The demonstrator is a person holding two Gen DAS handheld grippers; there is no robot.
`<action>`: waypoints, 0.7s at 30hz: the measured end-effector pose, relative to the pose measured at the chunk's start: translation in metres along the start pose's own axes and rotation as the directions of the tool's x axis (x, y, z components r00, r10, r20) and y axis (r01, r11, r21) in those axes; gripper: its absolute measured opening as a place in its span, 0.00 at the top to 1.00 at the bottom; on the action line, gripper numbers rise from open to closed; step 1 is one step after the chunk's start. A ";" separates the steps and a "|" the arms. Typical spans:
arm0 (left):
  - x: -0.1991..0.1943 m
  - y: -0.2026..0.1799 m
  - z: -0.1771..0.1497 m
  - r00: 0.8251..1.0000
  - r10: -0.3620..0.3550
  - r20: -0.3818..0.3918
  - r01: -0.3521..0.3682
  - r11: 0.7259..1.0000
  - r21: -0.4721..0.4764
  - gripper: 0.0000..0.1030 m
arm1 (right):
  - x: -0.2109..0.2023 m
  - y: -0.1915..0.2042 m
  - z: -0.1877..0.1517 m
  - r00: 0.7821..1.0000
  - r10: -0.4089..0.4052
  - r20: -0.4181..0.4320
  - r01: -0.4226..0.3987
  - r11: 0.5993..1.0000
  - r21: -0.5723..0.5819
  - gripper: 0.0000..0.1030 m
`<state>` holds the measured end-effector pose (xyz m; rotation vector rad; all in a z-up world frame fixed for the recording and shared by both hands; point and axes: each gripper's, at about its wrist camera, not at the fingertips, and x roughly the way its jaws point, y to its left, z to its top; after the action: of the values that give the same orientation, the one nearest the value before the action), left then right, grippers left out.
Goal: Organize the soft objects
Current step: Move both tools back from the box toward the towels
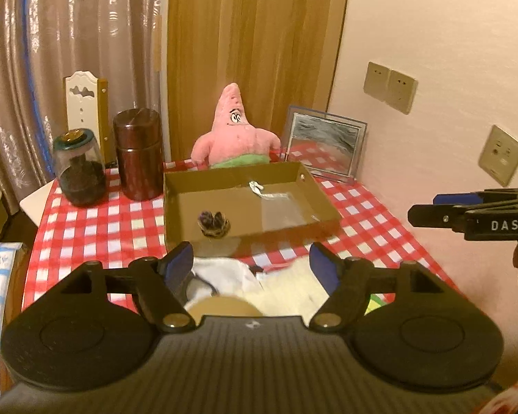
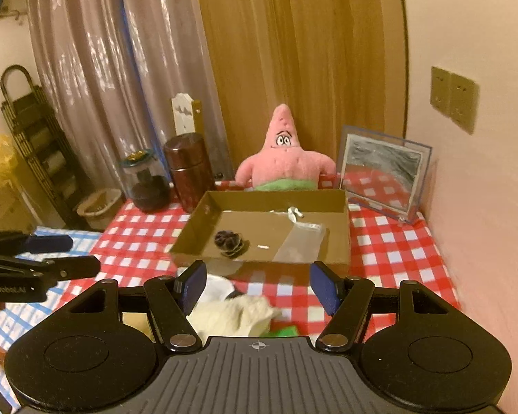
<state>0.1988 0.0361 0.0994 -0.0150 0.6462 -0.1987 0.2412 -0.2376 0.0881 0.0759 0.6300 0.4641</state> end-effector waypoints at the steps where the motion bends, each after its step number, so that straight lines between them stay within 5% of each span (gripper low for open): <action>1: -0.006 -0.003 -0.006 1.000 0.007 0.004 -0.007 1.000 0.004 0.29 | -0.007 0.002 -0.005 1.000 0.001 0.005 -0.001 1.000 0.005 0.36; 21: -0.066 -0.020 -0.099 0.991 0.130 0.002 -0.130 0.988 -0.086 0.24 | -0.078 0.031 -0.104 0.999 -0.032 -0.009 0.032 0.999 0.031 0.36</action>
<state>0.0845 0.0332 0.0612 -0.0558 0.6455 -0.0451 0.1126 -0.2518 0.0534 0.0933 0.6458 0.4242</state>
